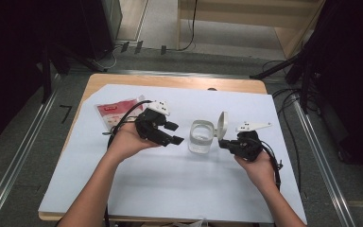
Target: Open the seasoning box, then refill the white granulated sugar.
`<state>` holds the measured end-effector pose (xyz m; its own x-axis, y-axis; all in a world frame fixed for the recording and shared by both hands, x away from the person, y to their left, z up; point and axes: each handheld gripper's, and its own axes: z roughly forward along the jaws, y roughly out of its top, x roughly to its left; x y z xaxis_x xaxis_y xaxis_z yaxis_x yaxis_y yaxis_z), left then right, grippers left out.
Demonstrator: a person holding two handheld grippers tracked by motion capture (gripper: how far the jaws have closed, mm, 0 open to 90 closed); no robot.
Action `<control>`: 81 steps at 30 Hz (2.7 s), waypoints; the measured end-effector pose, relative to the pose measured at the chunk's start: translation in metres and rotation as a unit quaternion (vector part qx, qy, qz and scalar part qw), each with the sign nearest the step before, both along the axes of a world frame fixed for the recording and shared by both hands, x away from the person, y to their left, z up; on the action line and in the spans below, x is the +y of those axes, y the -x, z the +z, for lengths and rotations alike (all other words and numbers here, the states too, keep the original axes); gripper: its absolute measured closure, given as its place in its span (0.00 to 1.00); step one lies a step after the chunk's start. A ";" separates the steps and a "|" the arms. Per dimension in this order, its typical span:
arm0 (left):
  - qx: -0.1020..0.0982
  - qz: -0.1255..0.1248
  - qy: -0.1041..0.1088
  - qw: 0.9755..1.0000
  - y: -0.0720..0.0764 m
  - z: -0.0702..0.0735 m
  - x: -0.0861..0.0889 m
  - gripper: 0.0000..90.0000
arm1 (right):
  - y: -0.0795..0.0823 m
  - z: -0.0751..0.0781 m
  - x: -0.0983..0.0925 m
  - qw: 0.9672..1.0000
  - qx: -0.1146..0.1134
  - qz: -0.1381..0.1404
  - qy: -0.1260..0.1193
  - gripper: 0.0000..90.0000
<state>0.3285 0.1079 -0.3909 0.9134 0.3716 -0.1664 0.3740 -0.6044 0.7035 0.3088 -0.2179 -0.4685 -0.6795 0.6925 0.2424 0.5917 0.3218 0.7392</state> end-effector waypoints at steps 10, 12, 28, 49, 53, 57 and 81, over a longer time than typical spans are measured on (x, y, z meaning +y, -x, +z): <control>-0.007 0.030 -0.003 1.000 0.008 -0.001 0.024 0.47 | -0.011 0.000 -0.001 1.000 0.001 -0.005 0.000 1.00; 0.001 0.023 0.001 1.000 0.010 -0.001 0.030 0.52 | -0.015 0.001 -0.003 1.000 0.003 -0.004 0.001 1.00; -0.006 0.077 0.015 0.997 0.019 0.003 0.075 0.56 | -0.013 0.007 -0.012 1.000 0.003 0.012 -0.015 0.82; 0.010 0.138 0.029 0.990 0.014 0.007 0.128 0.56 | 0.028 0.017 -0.012 0.999 -0.009 0.039 -0.036 0.62; 0.017 0.148 0.042 0.988 0.014 0.010 0.140 0.57 | 0.028 0.015 -0.009 0.999 -0.009 0.041 -0.024 0.60; 0.016 0.156 0.046 0.987 0.016 0.010 0.150 0.60 | 0.027 0.013 -0.006 0.999 -0.007 0.044 -0.019 0.60; 0.035 0.206 0.054 0.977 0.025 0.004 0.202 0.56 | 0.026 0.013 -0.005 0.999 -0.018 0.039 -0.012 0.61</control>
